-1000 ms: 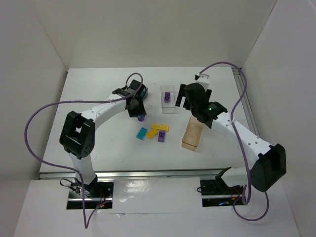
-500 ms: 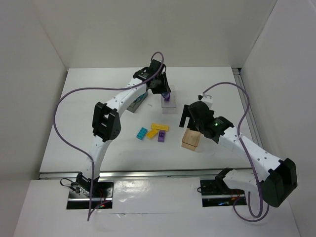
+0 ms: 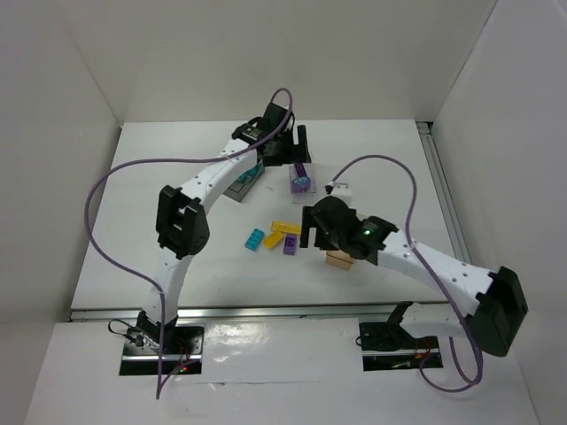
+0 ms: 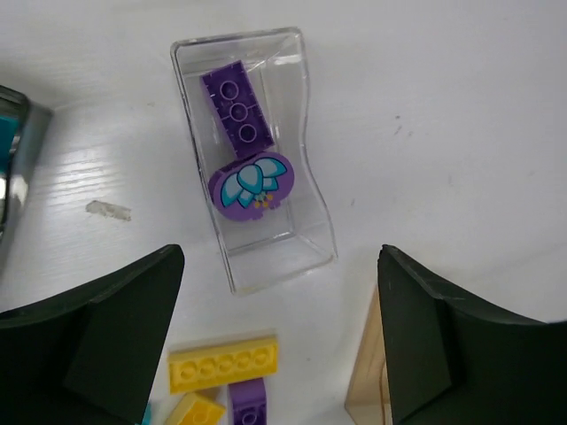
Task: Sort the legos into containers by color
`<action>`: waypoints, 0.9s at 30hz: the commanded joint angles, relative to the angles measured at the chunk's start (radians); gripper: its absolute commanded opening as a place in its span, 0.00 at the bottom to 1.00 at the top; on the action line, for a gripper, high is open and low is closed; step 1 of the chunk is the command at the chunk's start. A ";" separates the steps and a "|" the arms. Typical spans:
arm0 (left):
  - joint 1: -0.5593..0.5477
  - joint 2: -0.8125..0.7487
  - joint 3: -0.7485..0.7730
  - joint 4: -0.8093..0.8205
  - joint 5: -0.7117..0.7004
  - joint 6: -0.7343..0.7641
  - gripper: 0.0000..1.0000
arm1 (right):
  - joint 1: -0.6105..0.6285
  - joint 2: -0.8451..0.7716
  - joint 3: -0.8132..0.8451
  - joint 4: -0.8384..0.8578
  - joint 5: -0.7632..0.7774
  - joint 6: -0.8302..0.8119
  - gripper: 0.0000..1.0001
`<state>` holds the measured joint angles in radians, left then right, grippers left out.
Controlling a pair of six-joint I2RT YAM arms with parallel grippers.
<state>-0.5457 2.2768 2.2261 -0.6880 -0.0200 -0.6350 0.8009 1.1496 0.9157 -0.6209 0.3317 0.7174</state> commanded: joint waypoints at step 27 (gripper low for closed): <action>0.269 -0.697 -0.683 0.050 -0.098 0.070 0.93 | 0.199 0.703 0.318 0.325 -0.068 0.117 0.75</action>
<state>-0.2943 1.6402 1.5379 -0.6621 -0.1314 -0.5968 1.0035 1.8442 1.1797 -0.2852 0.2245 0.7895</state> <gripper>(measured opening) 0.927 0.750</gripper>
